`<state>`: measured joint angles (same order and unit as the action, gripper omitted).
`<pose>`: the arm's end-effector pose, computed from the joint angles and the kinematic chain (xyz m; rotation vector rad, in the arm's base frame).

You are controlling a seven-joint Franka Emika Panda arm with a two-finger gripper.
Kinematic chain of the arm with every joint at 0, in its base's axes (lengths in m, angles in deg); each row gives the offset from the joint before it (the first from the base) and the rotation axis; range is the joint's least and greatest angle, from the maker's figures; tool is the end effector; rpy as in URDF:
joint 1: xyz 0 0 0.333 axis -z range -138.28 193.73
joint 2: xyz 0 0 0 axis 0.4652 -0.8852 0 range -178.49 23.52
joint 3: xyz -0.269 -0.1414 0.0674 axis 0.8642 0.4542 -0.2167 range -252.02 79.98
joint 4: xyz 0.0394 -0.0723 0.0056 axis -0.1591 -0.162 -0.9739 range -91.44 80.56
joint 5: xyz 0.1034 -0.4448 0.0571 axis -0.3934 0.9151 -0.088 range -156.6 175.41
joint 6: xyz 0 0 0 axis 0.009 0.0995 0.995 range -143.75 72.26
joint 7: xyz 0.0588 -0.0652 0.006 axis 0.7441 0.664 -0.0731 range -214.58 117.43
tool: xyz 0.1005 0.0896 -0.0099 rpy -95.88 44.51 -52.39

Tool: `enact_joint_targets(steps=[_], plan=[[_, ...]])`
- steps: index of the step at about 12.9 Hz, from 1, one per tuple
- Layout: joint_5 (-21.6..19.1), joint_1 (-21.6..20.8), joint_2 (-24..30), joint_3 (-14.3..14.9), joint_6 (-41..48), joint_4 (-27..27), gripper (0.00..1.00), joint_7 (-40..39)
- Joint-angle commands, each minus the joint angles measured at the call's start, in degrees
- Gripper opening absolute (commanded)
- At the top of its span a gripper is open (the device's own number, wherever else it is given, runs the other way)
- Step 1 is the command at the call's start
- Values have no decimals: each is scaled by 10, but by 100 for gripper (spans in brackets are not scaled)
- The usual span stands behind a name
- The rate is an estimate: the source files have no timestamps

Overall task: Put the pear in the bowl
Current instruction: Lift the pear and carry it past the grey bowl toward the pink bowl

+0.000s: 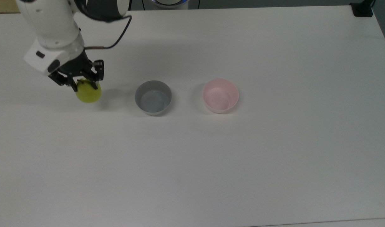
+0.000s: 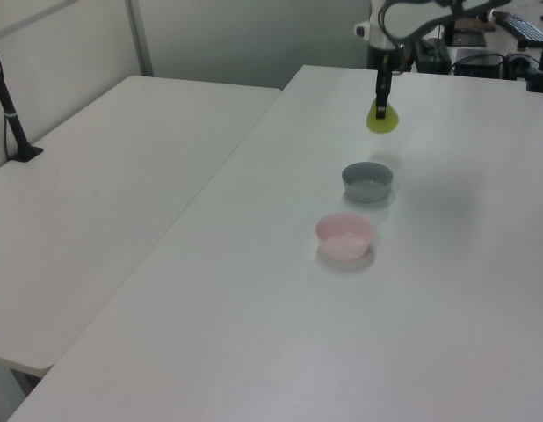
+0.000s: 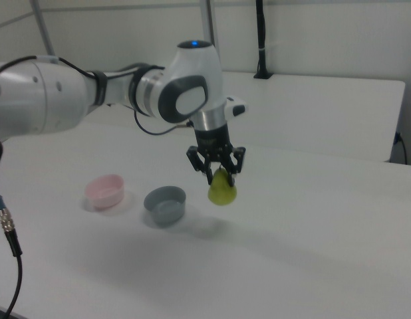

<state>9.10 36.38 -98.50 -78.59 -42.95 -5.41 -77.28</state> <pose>0.7099 -0.1953 0.3810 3.0605 0.3506 0.0601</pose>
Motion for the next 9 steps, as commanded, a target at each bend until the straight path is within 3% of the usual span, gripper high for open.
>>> enact_joint_targets(steps=[1,5,9], plan=[[-9,-8,74,-1,63,-12,0,17],[-9,-9,123,-31,151,7,0,53],[-11,-28,159,-35,210,6,0,66]])
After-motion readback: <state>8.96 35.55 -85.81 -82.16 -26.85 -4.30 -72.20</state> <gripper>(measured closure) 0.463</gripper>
